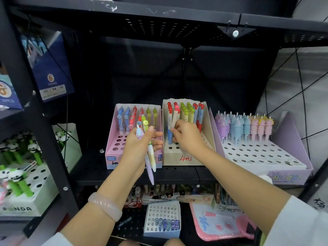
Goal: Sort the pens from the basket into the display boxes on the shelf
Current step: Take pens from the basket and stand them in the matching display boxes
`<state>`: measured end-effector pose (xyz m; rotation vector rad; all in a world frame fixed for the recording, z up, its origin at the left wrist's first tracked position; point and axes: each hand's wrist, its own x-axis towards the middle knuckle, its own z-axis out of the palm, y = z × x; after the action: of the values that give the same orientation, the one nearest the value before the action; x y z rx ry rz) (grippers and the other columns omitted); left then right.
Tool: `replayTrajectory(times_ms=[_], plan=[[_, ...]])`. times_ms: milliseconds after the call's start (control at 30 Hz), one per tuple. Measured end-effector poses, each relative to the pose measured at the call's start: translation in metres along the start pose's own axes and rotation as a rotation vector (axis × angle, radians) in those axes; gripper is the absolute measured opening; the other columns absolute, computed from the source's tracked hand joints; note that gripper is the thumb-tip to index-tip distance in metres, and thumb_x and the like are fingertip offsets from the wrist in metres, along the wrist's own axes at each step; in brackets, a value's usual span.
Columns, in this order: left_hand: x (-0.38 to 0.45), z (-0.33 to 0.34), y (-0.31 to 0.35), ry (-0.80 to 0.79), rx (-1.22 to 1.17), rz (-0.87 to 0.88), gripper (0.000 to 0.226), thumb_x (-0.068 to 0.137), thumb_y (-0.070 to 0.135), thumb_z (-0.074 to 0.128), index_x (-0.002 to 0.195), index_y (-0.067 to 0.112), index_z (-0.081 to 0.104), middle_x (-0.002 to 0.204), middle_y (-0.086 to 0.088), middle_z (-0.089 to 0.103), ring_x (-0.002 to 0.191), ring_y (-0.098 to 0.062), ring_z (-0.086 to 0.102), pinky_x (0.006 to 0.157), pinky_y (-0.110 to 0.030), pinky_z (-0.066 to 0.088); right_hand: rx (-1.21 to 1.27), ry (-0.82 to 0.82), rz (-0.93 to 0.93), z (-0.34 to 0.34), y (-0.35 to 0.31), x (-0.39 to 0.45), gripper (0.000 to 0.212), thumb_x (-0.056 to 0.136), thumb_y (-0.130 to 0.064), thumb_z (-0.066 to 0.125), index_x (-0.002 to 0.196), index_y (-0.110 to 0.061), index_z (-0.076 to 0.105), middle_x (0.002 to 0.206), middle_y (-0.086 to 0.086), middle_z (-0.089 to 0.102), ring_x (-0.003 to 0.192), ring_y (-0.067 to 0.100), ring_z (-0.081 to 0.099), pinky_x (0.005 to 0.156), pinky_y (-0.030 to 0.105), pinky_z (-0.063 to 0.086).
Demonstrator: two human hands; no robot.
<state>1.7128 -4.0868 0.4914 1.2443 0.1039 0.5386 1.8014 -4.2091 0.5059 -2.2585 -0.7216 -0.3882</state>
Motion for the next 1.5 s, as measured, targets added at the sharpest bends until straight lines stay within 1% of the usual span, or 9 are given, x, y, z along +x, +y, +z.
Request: replayTrajectory(times_ms=[267, 400, 500, 633, 867, 1033, 1167, 1267, 1500], plan=[[-0.001, -0.003, 0.0, -0.017, 0.037, -0.001, 0.02, 0.092, 0.017, 0.054, 0.1, -0.001, 0.056, 0.067, -0.001, 0.071, 0.058, -0.013, 0.067, 0.053, -0.02, 0.053, -0.217, -0.056, 0.032, 0.006, 0.0, -0.003, 0.025, 0.091, -0.027, 0.058, 0.083, -0.004, 0.065, 0.072, 0.007, 0.065, 0.073, 0.02, 0.061, 0.065, 0.026, 0.046], [-0.004, 0.001, -0.002, -0.046, 0.06, -0.008, 0.019, 0.092, 0.017, 0.055, 0.098, -0.001, 0.058, 0.07, -0.004, 0.069, 0.055, -0.012, 0.065, 0.051, -0.02, 0.052, 0.129, 0.052, 0.013, -0.006, -0.011, -0.009, 0.017, 0.092, -0.031, 0.055, 0.082, -0.017, 0.061, 0.065, -0.012, 0.055, 0.06, -0.001, 0.051, 0.058, 0.016, 0.038], [-0.006, 0.01, -0.004, -0.095, 0.092, 0.0, 0.016, 0.092, 0.014, 0.055, 0.101, 0.001, 0.057, 0.068, -0.003, 0.069, 0.055, -0.012, 0.064, 0.053, -0.021, 0.053, 0.44, -0.115, 0.024, -0.017, -0.024, -0.013, 0.018, 0.092, -0.035, 0.054, 0.08, -0.026, 0.065, 0.063, -0.018, 0.059, 0.059, -0.009, 0.053, 0.055, 0.006, 0.04], [-0.008, 0.015, -0.005, -0.137, 0.115, -0.008, 0.006, 0.092, 0.012, 0.054, 0.094, 0.006, 0.056, 0.069, -0.003, 0.071, 0.056, -0.014, 0.066, 0.055, -0.022, 0.054, 0.5, -0.268, 0.059, -0.023, -0.03, -0.012, 0.018, 0.089, -0.03, 0.061, 0.079, -0.017, 0.068, 0.067, -0.011, 0.06, 0.058, -0.004, 0.054, 0.055, 0.012, 0.043], [0.0, -0.009, 0.006, -0.036, 0.143, 0.011, 0.019, 0.095, 0.031, 0.049, 0.092, 0.017, 0.062, 0.076, -0.003, 0.071, 0.069, -0.019, 0.07, 0.056, -0.027, 0.056, 0.635, 0.016, 0.049, -0.036, -0.05, 0.017, 0.015, 0.094, -0.023, 0.054, 0.085, -0.014, 0.062, 0.07, -0.001, 0.064, 0.057, -0.001, 0.059, 0.056, 0.014, 0.049], [0.014, -0.042, 0.028, 0.071, 0.218, -0.025, 0.022, 0.093, 0.04, 0.049, 0.087, 0.018, 0.052, 0.054, 0.001, 0.059, 0.037, -0.009, 0.047, 0.036, -0.019, 0.04, 0.348, 0.18, -0.059, -0.033, -0.071, 0.047, 0.01, 0.091, -0.025, 0.058, 0.091, -0.015, 0.056, 0.078, 0.004, 0.069, 0.071, 0.01, 0.067, 0.068, 0.024, 0.055], [0.028, -0.053, 0.042, 0.068, 0.259, -0.032, 0.028, 0.092, 0.038, 0.053, 0.077, 0.015, 0.046, 0.057, 0.004, 0.046, 0.04, -0.005, 0.038, 0.037, -0.017, 0.034, 0.035, 0.046, -0.01, -0.014, -0.079, 0.064, 0.024, 0.091, -0.026, 0.058, 0.1, -0.004, 0.055, 0.092, 0.014, 0.067, 0.087, 0.026, 0.065, 0.079, 0.037, 0.052], [0.038, -0.056, 0.051, 0.045, 0.153, -0.134, 0.027, 0.097, 0.034, 0.043, 0.091, 0.01, 0.053, 0.06, -0.001, 0.045, 0.042, -0.008, 0.039, 0.038, -0.019, 0.034, -0.089, -0.028, 0.028, 0.004, -0.081, 0.065, 0.02, 0.092, -0.02, 0.055, 0.099, -0.001, 0.053, 0.101, 0.019, 0.063, 0.09, 0.033, 0.063, 0.073, 0.038, 0.051], [0.038, -0.064, 0.046, 0.058, -0.006, -0.162, 0.019, 0.096, 0.017, 0.035, 0.088, 0.009, 0.051, 0.067, -0.005, 0.05, 0.045, -0.01, 0.038, 0.036, -0.018, 0.036, -0.178, 0.031, 0.002, 0.017, -0.083, 0.066, 0.022, 0.095, -0.021, 0.051, 0.103, 0.0, 0.052, 0.103, 0.019, 0.06, 0.091, 0.035, 0.06, 0.069, 0.038, 0.045]])
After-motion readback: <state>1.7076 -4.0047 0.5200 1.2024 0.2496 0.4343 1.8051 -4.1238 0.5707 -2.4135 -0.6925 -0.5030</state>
